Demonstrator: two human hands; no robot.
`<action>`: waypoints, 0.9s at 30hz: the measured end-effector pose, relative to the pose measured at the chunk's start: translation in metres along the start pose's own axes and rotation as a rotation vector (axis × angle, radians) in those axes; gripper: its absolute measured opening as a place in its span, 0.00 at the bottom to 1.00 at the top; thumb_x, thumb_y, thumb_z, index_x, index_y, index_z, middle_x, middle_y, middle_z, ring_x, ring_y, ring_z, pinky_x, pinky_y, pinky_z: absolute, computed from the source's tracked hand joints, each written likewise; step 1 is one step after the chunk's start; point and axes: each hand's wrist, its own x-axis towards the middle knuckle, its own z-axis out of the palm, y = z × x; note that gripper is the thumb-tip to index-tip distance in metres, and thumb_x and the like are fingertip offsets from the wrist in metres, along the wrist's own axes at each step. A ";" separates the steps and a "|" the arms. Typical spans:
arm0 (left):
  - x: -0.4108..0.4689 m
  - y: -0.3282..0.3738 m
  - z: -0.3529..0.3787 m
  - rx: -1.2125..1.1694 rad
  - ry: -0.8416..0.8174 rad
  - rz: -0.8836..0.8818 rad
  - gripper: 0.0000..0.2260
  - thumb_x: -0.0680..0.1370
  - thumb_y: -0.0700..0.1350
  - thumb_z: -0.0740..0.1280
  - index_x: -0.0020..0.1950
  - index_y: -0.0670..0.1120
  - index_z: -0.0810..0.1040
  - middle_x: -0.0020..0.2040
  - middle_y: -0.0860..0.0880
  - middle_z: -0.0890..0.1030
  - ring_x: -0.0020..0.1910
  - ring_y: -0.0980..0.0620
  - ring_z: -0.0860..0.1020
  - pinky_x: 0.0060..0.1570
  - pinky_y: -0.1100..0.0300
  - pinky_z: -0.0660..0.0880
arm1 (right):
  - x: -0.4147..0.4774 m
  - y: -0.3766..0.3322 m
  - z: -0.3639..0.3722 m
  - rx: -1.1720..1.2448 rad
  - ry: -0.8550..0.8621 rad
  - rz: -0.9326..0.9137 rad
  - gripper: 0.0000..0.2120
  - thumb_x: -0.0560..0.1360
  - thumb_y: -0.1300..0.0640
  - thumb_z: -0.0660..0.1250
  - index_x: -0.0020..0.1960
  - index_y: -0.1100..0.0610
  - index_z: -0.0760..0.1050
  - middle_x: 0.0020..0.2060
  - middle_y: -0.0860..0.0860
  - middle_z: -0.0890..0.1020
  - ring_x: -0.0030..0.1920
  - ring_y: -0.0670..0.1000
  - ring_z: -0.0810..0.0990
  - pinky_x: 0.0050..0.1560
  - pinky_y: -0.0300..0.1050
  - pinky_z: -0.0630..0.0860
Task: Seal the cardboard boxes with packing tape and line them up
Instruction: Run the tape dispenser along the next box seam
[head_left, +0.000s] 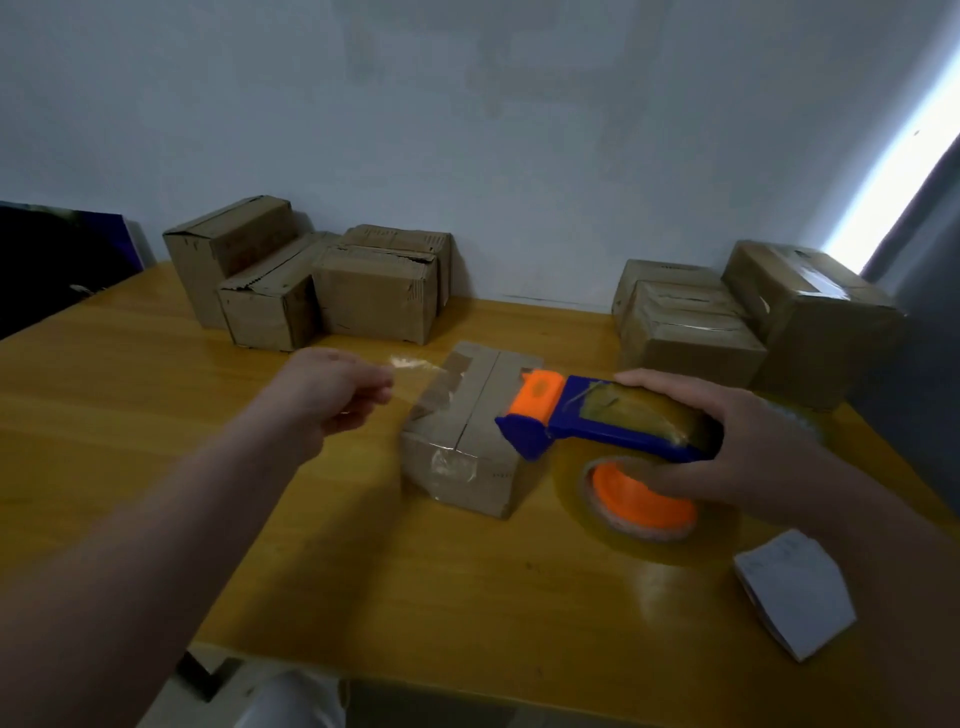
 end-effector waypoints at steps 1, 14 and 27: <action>0.002 -0.005 -0.003 0.000 0.027 -0.006 0.03 0.76 0.39 0.68 0.45 0.39 0.78 0.31 0.47 0.79 0.29 0.54 0.74 0.33 0.61 0.72 | -0.001 0.002 -0.003 -0.030 -0.028 0.013 0.35 0.65 0.54 0.78 0.58 0.24 0.65 0.54 0.37 0.76 0.48 0.46 0.80 0.47 0.47 0.82; 0.005 -0.051 0.013 0.007 0.180 0.038 0.11 0.74 0.45 0.72 0.41 0.36 0.79 0.32 0.45 0.77 0.30 0.52 0.71 0.30 0.63 0.69 | 0.002 0.013 0.008 -0.081 -0.086 0.021 0.36 0.64 0.61 0.77 0.60 0.29 0.68 0.42 0.44 0.82 0.36 0.53 0.80 0.34 0.45 0.77; 0.010 -0.064 0.018 0.004 0.128 -0.042 0.12 0.76 0.45 0.70 0.36 0.41 0.76 0.30 0.46 0.75 0.29 0.52 0.69 0.29 0.62 0.66 | 0.003 0.025 0.017 0.052 -0.098 0.083 0.37 0.65 0.66 0.76 0.61 0.33 0.69 0.50 0.43 0.79 0.41 0.46 0.80 0.36 0.35 0.76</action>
